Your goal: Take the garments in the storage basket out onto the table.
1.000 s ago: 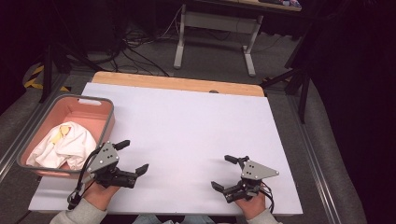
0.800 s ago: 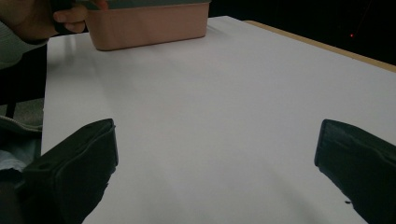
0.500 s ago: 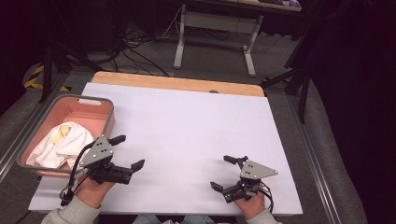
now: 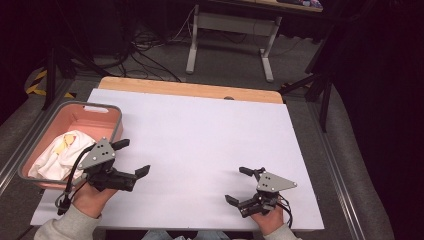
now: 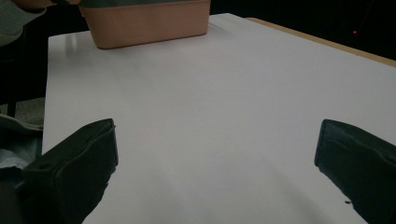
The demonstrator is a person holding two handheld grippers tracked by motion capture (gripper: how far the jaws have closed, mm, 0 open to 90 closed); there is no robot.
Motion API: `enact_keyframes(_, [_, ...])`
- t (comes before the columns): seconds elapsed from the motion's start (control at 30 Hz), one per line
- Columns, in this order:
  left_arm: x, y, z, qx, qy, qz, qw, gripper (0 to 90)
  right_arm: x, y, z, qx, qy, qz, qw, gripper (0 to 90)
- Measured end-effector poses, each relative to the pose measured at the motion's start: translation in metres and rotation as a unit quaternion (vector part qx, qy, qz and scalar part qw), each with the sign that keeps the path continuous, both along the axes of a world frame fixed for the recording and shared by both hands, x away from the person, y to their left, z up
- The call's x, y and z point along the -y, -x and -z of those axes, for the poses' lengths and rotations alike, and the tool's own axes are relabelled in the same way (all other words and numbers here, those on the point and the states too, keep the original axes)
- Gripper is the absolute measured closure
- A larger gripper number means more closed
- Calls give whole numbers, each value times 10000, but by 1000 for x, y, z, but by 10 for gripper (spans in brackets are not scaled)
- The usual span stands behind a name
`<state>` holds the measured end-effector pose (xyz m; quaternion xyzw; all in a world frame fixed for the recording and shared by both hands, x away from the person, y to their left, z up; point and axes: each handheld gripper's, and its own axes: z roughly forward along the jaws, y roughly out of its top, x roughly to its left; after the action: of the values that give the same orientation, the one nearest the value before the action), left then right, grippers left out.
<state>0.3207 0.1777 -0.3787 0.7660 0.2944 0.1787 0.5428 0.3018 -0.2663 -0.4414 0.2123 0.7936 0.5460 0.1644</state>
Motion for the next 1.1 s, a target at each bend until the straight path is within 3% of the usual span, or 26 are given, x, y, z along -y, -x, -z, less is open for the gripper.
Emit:
enact_keyframes(0.57, [-25, -11, -22, -63, -272, -121, 9995, 13, 0, 0, 1, -22, -1, -14, 10000, 0])
enact_keyframes(0.8, [-37, -17, -29, -162, -183, -254, 9994, 16, 0, 0, 1, -18, 2, -10, 10000, 0])
enact_keyframes(1.1, [-48, -26, -33, -241, -386, -375, 9983, 14, 0, -1, 1, -24, 5, 22, 10000, 0])
